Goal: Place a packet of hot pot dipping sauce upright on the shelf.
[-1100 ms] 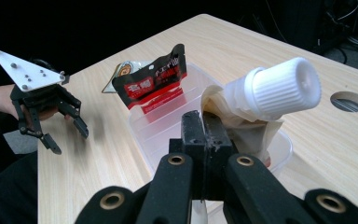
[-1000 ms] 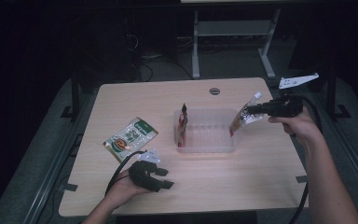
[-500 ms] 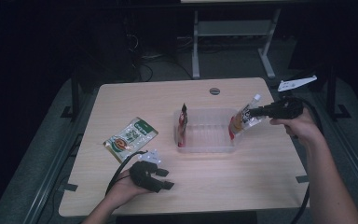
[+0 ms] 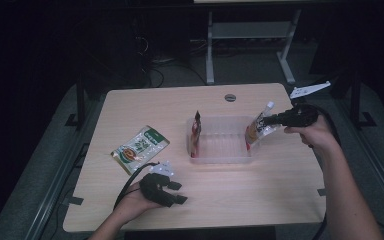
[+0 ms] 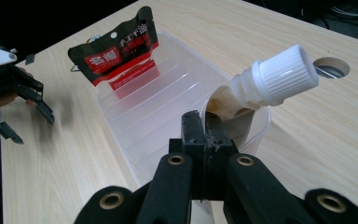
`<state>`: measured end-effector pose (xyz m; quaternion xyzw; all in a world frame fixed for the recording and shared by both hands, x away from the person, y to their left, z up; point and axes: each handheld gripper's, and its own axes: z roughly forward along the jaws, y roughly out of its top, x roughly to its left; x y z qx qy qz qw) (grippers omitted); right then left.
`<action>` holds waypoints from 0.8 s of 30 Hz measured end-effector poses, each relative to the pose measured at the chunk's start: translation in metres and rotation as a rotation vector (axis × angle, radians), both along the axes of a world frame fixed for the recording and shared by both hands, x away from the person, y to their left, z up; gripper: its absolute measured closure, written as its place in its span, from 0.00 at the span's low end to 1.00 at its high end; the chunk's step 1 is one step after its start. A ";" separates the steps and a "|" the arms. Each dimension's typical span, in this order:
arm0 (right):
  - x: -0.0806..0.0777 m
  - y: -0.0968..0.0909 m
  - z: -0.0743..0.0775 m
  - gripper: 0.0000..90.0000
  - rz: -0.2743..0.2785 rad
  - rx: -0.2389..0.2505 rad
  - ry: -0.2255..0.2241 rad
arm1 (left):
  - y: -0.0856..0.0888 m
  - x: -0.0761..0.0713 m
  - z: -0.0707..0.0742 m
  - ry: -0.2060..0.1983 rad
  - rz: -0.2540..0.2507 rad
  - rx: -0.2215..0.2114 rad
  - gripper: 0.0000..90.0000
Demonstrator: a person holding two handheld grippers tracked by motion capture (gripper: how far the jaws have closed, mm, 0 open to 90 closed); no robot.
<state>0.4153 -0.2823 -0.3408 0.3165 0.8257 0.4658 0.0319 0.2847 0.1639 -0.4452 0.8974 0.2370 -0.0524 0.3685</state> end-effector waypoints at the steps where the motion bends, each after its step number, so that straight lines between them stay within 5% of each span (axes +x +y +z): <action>1: 0.001 0.001 -0.001 0.99 -0.003 -0.002 0.004 | 0.000 0.000 0.000 0.000 -0.001 0.000 0.48; 24: 0.009 0.010 -0.026 0.98 -0.022 0.009 0.043 | -0.003 -0.001 -0.003 -0.002 -0.021 0.008 0.47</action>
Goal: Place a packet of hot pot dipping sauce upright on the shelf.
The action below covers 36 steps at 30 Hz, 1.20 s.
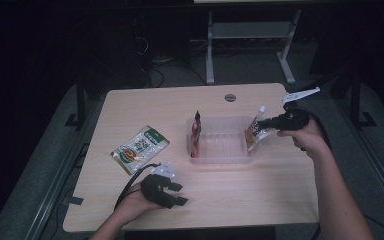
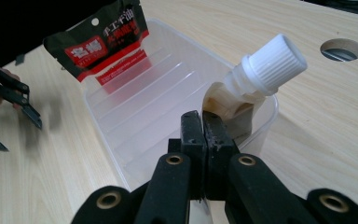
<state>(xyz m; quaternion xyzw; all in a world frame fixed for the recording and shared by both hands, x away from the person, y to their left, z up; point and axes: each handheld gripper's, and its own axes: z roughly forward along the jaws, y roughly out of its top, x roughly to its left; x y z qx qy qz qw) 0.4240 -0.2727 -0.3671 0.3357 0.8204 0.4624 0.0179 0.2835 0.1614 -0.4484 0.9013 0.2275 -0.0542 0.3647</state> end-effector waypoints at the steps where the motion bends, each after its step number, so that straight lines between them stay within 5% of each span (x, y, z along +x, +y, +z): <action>1: 0.000 0.000 -0.001 0.98 -0.003 0.006 -0.002 | 0.000 0.000 0.000 0.001 -0.001 0.000 0.47; 10: -0.005 -0.007 0.000 0.78 -0.014 0.064 -0.003 | -0.002 -0.001 -0.002 -0.007 -0.016 0.004 0.46; 22: -0.021 -0.006 0.003 0.52 -0.049 0.072 0.002 | -0.001 -0.001 -0.003 -0.018 -0.025 0.002 0.45; 27: -0.031 -0.001 0.007 0.36 -0.082 0.015 -0.005 | -0.001 -0.001 -0.003 -0.027 -0.032 0.002 0.43; 36: -0.061 0.004 0.000 0.28 -0.143 -0.022 -0.074 | 0.003 0.000 -0.003 -0.040 -0.035 0.003 0.42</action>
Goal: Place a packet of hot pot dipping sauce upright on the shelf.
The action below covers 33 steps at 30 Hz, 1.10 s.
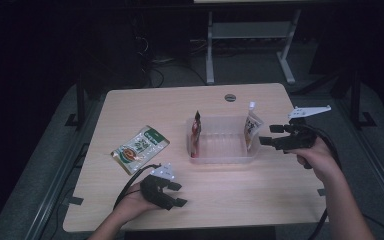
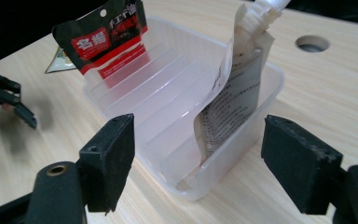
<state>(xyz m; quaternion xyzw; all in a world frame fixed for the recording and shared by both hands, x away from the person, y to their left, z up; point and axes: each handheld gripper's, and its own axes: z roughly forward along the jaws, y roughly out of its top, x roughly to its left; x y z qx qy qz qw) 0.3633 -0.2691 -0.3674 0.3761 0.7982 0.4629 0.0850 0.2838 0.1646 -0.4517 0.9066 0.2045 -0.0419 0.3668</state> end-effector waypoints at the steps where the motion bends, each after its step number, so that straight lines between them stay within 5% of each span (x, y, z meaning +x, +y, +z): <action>1: -0.004 -0.001 -0.001 0.27 -0.009 0.001 -0.016 | 0.000 0.000 0.000 -0.001 0.001 0.000 0.42; 15: -0.060 0.008 -0.028 0.22 -0.059 0.017 -0.046 | 0.010 -0.001 0.005 -0.019 0.014 0.008 0.41; 20: -0.075 0.019 -0.037 0.21 -0.035 -0.035 -0.063 | 0.018 0.001 0.008 -0.027 0.037 0.013 0.41; 33: -0.094 0.058 -0.063 0.18 0.077 -0.049 -0.004 | 0.044 0.009 0.011 -0.042 0.120 0.031 0.39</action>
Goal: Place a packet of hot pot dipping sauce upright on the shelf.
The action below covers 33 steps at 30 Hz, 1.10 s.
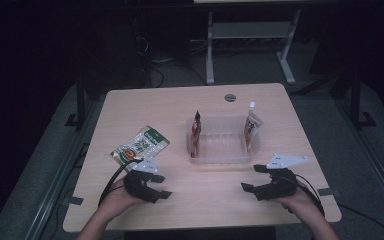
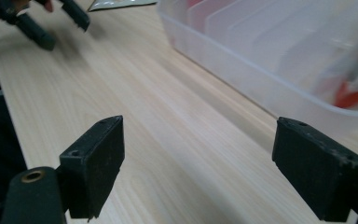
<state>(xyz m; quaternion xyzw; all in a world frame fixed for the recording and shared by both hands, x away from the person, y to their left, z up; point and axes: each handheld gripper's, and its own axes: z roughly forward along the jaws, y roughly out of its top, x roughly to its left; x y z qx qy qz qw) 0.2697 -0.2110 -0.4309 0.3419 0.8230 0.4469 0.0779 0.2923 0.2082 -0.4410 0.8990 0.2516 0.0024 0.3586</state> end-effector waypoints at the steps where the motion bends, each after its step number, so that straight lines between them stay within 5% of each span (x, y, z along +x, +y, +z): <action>1: 0.000 0.003 -0.001 0.18 0.011 0.000 0.002 | 0.002 0.000 0.000 -0.002 0.007 0.001 0.39; 10: 0.000 0.022 -0.011 0.18 0.111 -0.060 0.012 | 0.016 0.006 0.001 -0.029 0.029 0.036 0.39; 26: 0.003 0.030 -0.016 0.18 0.140 -0.072 0.027 | 0.031 0.031 0.020 -0.100 0.114 0.099 0.39; 33: 0.005 0.028 -0.016 0.18 0.128 -0.064 0.034 | 0.041 0.050 0.024 -0.096 0.161 0.084 0.38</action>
